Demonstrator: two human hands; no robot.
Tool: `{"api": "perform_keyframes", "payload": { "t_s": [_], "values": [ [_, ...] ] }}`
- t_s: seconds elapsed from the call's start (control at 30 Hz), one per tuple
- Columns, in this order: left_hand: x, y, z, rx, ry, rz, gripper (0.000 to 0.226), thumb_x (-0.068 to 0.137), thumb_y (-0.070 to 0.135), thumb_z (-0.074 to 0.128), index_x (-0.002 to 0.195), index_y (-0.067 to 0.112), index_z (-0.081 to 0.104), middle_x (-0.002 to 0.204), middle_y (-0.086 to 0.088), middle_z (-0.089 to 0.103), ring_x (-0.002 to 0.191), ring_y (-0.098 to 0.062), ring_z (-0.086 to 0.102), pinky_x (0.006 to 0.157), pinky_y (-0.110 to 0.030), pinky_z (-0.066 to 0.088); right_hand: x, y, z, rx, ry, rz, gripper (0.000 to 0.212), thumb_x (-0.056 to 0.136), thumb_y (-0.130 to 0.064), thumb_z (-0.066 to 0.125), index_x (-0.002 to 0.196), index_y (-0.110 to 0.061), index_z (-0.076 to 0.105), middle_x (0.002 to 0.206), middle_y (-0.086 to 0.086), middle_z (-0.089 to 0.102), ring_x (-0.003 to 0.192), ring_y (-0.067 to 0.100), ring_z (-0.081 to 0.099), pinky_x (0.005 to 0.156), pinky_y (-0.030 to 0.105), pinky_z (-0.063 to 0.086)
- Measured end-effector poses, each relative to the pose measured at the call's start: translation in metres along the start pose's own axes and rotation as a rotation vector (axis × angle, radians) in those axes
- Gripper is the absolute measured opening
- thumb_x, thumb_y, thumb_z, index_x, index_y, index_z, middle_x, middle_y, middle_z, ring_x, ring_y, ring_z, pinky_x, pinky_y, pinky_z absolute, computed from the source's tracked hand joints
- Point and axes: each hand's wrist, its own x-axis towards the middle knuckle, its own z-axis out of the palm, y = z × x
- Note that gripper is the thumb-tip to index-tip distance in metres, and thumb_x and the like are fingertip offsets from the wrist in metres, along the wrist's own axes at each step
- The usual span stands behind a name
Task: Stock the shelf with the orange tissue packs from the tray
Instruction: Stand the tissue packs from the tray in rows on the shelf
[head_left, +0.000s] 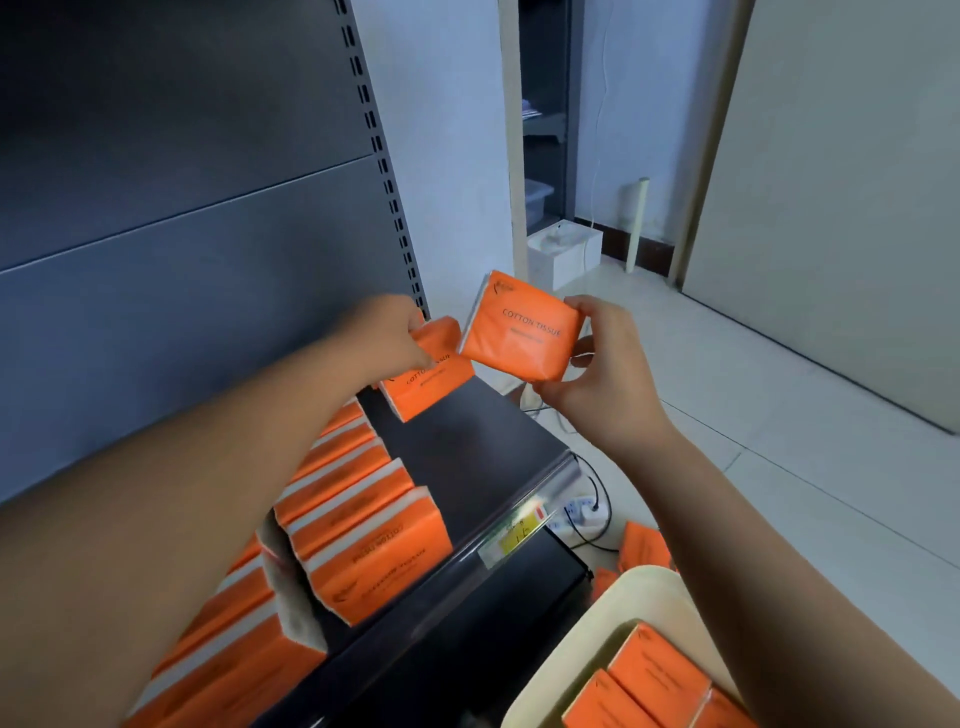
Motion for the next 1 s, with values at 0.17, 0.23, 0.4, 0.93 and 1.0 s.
{"api": "perform_keyframes", "payload": {
  "t_s": [0.17, 0.23, 0.4, 0.93, 1.0],
  "values": [
    [0.028, -0.014, 0.02, 0.372, 0.096, -0.01, 0.032, 0.077, 0.041, 0.077, 0.093, 0.024, 0.055, 0.102, -0.001, 0.067, 0.103, -0.028, 0.062, 0.081, -0.036, 0.038, 0.006, 0.027, 0.022, -0.023, -0.069, -0.044, 0.079, 0.064, -0.005, 0.086, 0.131, -0.025, 0.05, 0.12, -0.012, 0.045, 0.098, 0.005, 0.053, 0.078, 0.004, 0.041],
    [0.036, -0.019, 0.027, 0.468, 0.134, -0.001, 0.031, 0.079, 0.04, 0.076, 0.094, 0.028, 0.052, 0.108, -0.003, 0.067, 0.109, -0.029, 0.059, 0.078, -0.037, 0.034, 0.009, 0.034, 0.031, -0.03, -0.082, -0.047, 0.075, 0.067, -0.007, 0.086, 0.131, -0.023, 0.05, 0.12, -0.011, 0.046, 0.097, 0.004, 0.053, 0.079, 0.003, 0.041],
    [0.049, -0.028, 0.037, 0.534, 0.187, 0.016, 0.043, 0.083, 0.039, 0.074, 0.118, 0.02, 0.059, 0.119, -0.006, 0.064, 0.114, -0.032, 0.057, 0.078, -0.038, 0.035, 0.017, 0.045, 0.053, -0.048, -0.089, -0.063, 0.072, 0.071, -0.006, 0.082, 0.134, -0.02, 0.051, 0.124, -0.014, 0.045, 0.1, 0.005, 0.054, 0.081, 0.004, 0.04],
    [0.04, -0.046, 0.029, 0.334, 0.108, 0.051, 0.025, 0.082, 0.004, 0.062, 0.104, 0.012, 0.055, 0.111, -0.007, 0.055, 0.101, -0.03, 0.057, 0.079, -0.042, 0.051, 0.037, 0.048, 0.101, -0.166, -0.255, -0.262, 0.057, 0.079, -0.006, 0.07, 0.13, -0.025, 0.053, 0.139, -0.007, 0.046, 0.114, 0.02, 0.058, 0.088, 0.043, 0.056],
    [0.039, -0.048, 0.026, 0.26, 0.085, 0.018, 0.028, 0.082, 0.001, 0.061, 0.108, 0.011, 0.062, 0.111, -0.009, 0.057, 0.099, -0.03, 0.059, 0.084, -0.048, 0.055, 0.037, 0.049, 0.105, -0.204, -0.293, -0.237, 0.056, 0.083, -0.009, 0.064, 0.132, -0.029, 0.05, 0.142, -0.008, 0.042, 0.111, 0.023, 0.06, 0.088, 0.043, 0.055]
  ]
}}
